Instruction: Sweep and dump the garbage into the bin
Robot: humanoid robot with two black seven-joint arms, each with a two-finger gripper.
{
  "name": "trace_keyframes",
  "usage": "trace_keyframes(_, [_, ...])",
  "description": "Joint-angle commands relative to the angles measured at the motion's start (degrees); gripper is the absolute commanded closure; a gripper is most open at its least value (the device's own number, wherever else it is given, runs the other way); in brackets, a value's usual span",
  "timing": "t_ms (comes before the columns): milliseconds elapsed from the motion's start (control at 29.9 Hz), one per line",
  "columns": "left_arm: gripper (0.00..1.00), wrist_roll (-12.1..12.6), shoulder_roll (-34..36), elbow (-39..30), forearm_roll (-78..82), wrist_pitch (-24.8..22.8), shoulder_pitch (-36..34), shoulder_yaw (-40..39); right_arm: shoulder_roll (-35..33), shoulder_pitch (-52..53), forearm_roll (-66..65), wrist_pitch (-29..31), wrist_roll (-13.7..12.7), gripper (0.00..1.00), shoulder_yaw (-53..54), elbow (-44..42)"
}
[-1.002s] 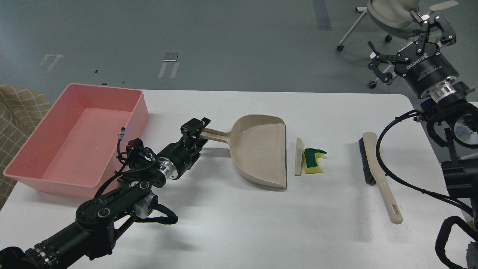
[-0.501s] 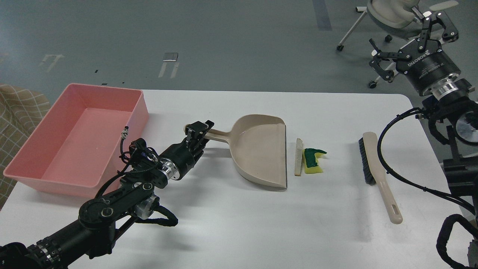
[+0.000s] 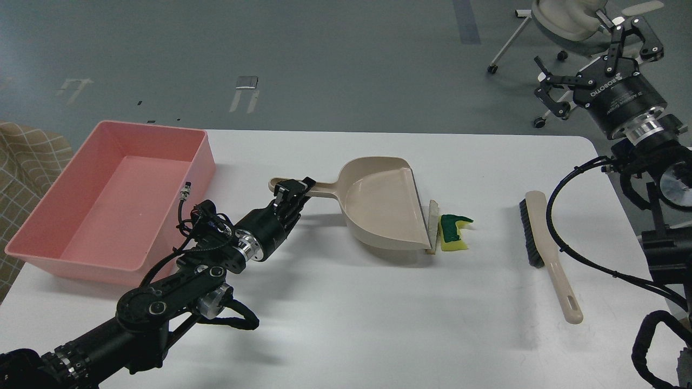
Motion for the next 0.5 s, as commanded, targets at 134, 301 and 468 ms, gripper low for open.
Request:
trace_keyframes(134, [0.96,-1.8,3.7,-3.6,7.5,0.0,-0.5,-0.1,-3.7,-0.4,-1.1,0.0,0.0,0.0,-1.0,1.8])
trace_keyframes(301, [0.97,-2.3,5.7,-4.4,10.0,0.0,-0.3,0.0,-11.7,-0.4,-8.5,0.0,0.1,0.0,-5.3,6.1])
trace_keyframes(468, [0.97,-2.5,6.2,-4.5,10.0,0.0,0.0,0.0,-21.5,-4.4,-26.6,0.0,0.1,0.0,-8.2,11.7])
